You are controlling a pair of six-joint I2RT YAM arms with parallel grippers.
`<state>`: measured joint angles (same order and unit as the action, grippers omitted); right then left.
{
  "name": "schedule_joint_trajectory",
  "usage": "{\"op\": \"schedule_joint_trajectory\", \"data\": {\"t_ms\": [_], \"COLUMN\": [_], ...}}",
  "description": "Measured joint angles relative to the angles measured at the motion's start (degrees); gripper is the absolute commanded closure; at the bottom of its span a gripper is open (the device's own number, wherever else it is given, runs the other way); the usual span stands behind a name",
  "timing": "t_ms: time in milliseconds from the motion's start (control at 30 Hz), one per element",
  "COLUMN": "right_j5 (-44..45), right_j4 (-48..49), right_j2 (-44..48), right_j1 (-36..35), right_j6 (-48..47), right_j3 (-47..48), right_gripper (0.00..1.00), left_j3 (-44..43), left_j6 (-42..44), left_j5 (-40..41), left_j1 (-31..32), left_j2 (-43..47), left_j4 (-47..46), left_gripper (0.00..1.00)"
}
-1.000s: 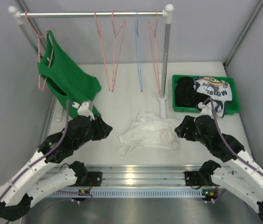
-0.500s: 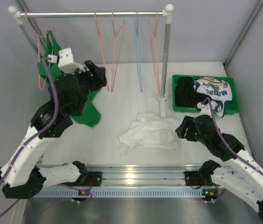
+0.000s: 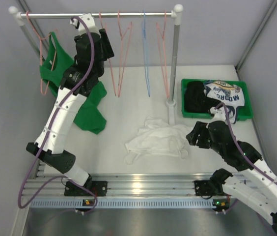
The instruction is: Place the tank top on the hanger
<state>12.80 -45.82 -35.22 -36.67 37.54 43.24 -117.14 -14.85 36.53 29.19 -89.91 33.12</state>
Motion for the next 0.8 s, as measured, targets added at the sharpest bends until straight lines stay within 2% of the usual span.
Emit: {"op": "schedule_joint_trajectory", "data": {"t_ms": [167, 800], "right_j5": [-0.2, -1.1], "right_j4": [-0.7, -0.5], "right_j2": [0.7, 1.1], "right_j1": [0.0, 0.0], "right_j6": [0.0, 0.0], "right_j3": [0.0, -1.7], "right_gripper": [0.40, 0.40], "left_j3": [-0.8, 2.1], "left_j6": [0.1, 0.5], "left_j5": [-4.7, -9.7], "left_j1": [-3.6, -3.8], "left_j2": [-2.5, -2.7], "left_j4": [1.2, 3.3], "left_gripper": [0.42, 0.47]}}
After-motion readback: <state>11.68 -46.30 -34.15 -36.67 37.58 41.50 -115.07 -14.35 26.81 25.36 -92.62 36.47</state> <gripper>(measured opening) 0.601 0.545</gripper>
